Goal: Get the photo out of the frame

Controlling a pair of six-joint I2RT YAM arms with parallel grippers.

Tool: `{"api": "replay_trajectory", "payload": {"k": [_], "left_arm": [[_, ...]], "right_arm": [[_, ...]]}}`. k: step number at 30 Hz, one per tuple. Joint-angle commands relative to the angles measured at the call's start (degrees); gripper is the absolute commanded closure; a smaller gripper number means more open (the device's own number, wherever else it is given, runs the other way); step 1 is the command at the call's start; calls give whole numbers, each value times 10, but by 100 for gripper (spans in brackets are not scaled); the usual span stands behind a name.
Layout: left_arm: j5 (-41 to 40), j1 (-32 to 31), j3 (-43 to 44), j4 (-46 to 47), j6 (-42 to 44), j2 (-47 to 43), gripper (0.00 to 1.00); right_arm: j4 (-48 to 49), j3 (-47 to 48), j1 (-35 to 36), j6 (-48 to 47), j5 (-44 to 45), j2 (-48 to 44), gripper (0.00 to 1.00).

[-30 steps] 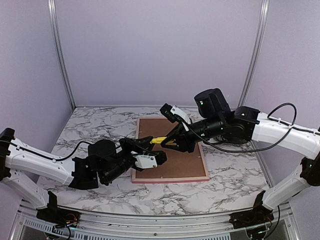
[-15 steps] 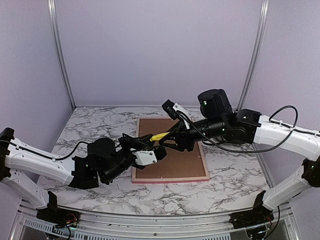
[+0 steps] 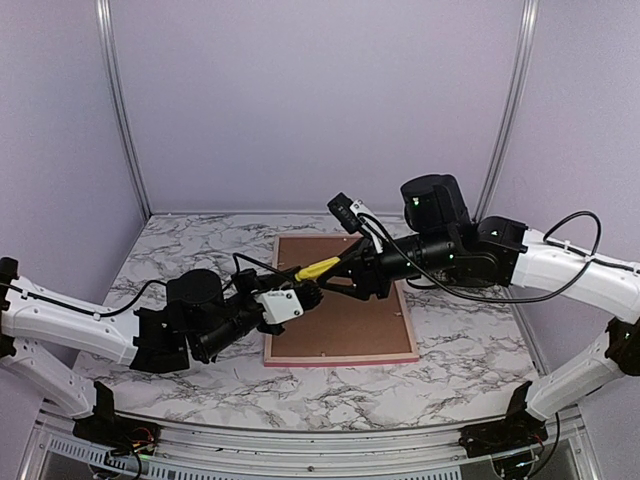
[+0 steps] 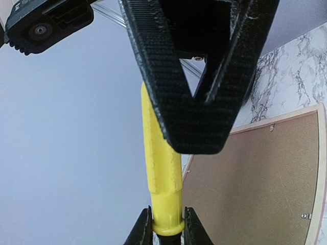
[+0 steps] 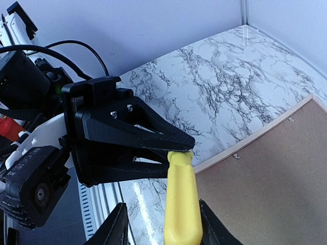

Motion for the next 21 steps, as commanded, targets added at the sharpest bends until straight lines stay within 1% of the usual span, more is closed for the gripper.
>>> {"api": "replay_trajectory", "payload": {"k": [1,5,9,13,15,21], "left_arm": [[40,12,-3,-46,-35,-25,98],[63,21,12,-87,-53,-27,99],[68,26,16,-97,-59,-31,98],[74,34,19,-103,-70,-33,98],[82,40,19,-106,-79,-34,99],[96,45,21,-116,-83,-35,98]], "right_arm": [[-28,46,-9,19,-19,17,57],[-63,75,-12,26,-19,42,57],[-88,95,-21,41,-18,63,57],[-90,94,-25,44,-23,69,57],[-91,92,-27,44,-27,73,59],[-86,90,-27,47,-31,81,60]]}}
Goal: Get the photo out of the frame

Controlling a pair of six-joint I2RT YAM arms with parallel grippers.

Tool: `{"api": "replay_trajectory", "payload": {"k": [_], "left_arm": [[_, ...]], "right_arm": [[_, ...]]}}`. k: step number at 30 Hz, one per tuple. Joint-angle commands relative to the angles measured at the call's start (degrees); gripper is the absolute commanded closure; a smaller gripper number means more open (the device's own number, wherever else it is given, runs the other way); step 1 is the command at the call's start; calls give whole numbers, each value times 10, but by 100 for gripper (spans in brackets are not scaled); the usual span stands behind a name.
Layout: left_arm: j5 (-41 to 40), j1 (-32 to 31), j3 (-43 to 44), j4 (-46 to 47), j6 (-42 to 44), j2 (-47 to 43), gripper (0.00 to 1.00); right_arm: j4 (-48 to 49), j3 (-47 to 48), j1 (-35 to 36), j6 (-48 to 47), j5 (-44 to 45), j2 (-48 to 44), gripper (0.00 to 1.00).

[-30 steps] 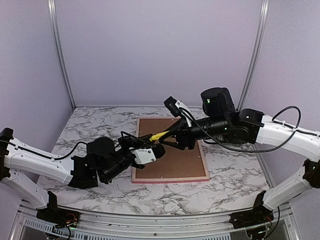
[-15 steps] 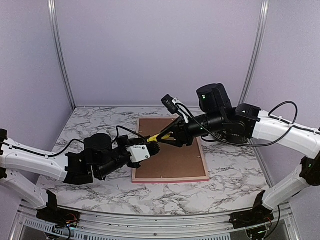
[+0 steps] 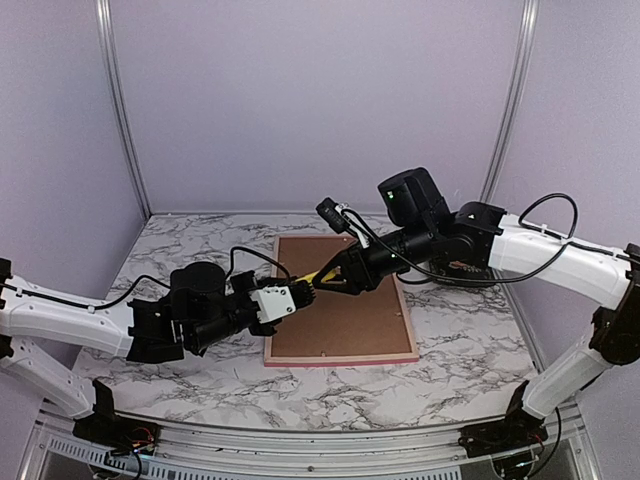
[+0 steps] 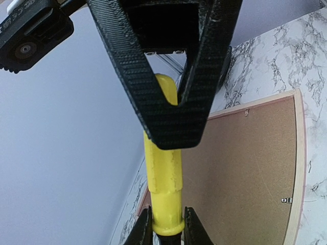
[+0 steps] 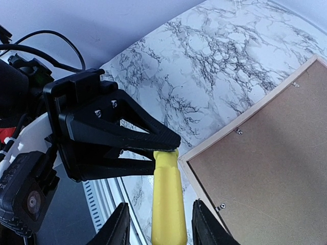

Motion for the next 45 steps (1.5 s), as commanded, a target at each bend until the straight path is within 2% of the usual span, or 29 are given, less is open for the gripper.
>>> {"api": "replay_trajectory", "payload": {"k": [1,10,22,23,24,25,27,41,45], "left_arm": [[17,6,20,-12,-13,-16,98],[19,8,25,-16,-13,-11,98],[19,8,24,-19,-8,-5,97],[19,8,24,-20,-7,-5,96],[17,8,24,-19,-6,-5,97],[17,8,24,-19,-6,-5,97],[16,8,24,-19,-4,-5,97],[14,8,24,-20,-4,-2,97],[13,8,24,-20,-6,-1,97]], "right_arm": [[0,20,-4,10,-14,8,60],[5,34,-5,12,-21,31,64],[15,34,-7,18,-24,39,82],[16,34,-7,19,-24,40,82],[17,34,-7,20,-27,40,79],[17,35,-8,21,-27,41,72],[20,34,-9,24,-30,39,68],[43,14,-23,43,-39,29,72],[47,10,-23,46,-44,30,79]]}}
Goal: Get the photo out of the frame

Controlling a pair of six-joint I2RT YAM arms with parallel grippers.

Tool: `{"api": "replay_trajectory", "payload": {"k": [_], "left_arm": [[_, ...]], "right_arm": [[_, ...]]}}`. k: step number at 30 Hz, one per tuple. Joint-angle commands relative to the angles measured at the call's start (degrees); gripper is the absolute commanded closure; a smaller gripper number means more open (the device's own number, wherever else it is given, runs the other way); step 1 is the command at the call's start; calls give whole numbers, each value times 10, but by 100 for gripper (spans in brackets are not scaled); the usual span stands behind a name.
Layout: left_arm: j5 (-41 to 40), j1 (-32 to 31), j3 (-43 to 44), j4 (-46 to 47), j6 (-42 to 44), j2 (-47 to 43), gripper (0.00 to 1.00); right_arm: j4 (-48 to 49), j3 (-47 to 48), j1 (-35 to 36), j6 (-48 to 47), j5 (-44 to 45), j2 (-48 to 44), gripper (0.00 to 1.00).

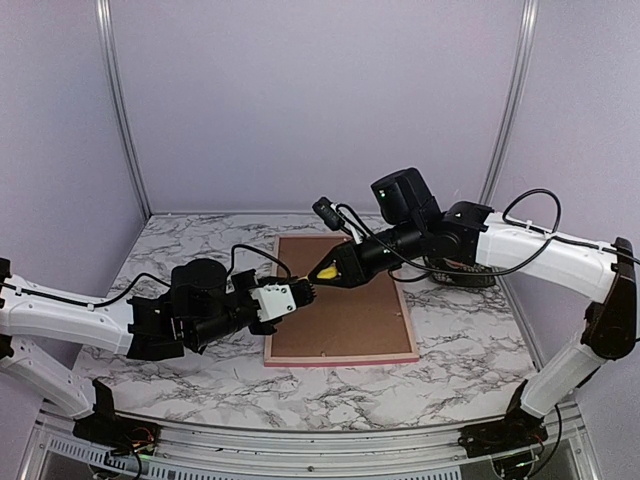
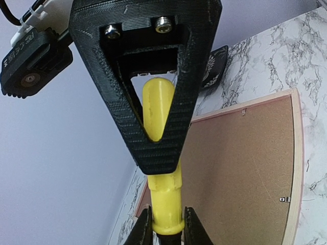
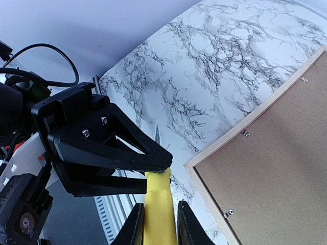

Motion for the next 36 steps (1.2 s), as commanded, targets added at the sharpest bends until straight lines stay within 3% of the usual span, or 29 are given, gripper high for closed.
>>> {"api": "replay_trajectory", "payload": {"k": [1,9,16,22,24,28,29,30,36], "left_arm": [[-1,2,16,-1,-2,0,97],[-3,2,17,-1,-4,2,97],[-3,2,18,-2,-1,2,97],[-4,2,18,-2,-3,3,96],[-6,2,18,-3,-8,4,84],[-19,2,18,-1,-31,3,41],[-26,2,18,-1,-37,4,15],[-32,3,19,0,-45,4,3],[-76,17,27,0,-150,-19,1]], "right_arm": [[20,0,-4,6,-6,-5,81],[20,-11,-4,4,-13,-10,73],[21,-12,-5,4,-10,-12,73],[22,-10,-4,4,-11,-8,93],[21,-8,-4,4,-10,-8,100],[24,-12,-5,7,8,-12,100],[24,-13,-6,7,16,-13,100],[24,-15,-9,10,26,-15,100],[3,-28,-33,8,97,-29,100]]}}
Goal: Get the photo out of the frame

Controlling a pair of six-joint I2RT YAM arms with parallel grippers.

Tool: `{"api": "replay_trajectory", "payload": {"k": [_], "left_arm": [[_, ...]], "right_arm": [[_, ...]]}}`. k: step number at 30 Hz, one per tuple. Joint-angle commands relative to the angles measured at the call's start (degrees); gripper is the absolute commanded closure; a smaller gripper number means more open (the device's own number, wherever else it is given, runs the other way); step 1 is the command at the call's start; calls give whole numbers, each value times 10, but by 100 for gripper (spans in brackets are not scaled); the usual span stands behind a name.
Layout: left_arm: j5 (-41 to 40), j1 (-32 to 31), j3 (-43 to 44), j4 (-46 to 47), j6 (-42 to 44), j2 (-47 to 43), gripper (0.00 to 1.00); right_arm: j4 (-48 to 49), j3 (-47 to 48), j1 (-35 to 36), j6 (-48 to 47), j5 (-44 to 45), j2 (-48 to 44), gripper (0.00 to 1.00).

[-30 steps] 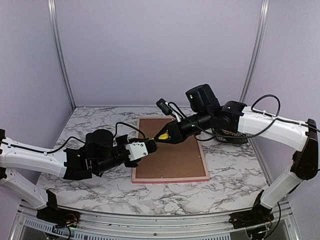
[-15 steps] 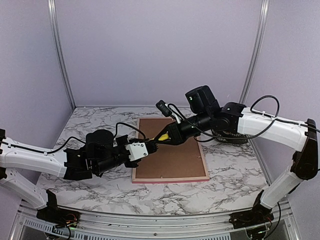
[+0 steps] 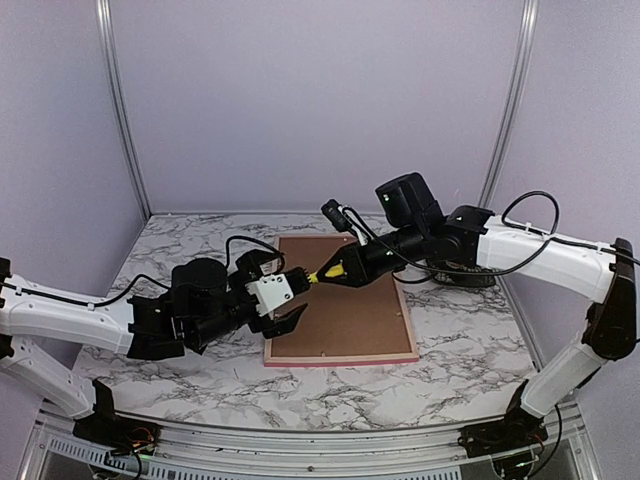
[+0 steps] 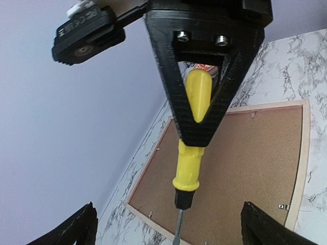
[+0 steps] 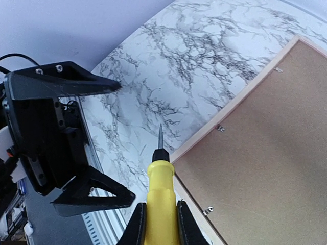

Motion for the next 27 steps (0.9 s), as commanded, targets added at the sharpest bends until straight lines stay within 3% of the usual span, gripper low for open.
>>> {"api": "replay_trajectory", "payload": {"k": [1,6,9,11,16,27], "left_arm": [[-49,18,27,2,-122,-27,1],[-55,78,44,-34,-342,-57,1],[10,148,89,-133,-490,-40,1],[95,184,117,-170,-568,-11,1],[224,217,159,-186,-670,58,1],[246,236,174,-209,-805,161,1]], "right_arm": [[-18,-3,-19,2,79,-26,100],[-64,-20,-33,0,161,-42,100],[-94,-37,-36,2,199,-54,100],[-118,-46,-36,5,226,-60,100],[-176,-71,-39,30,307,-79,100],[-274,-113,-47,85,368,-119,100]]}}
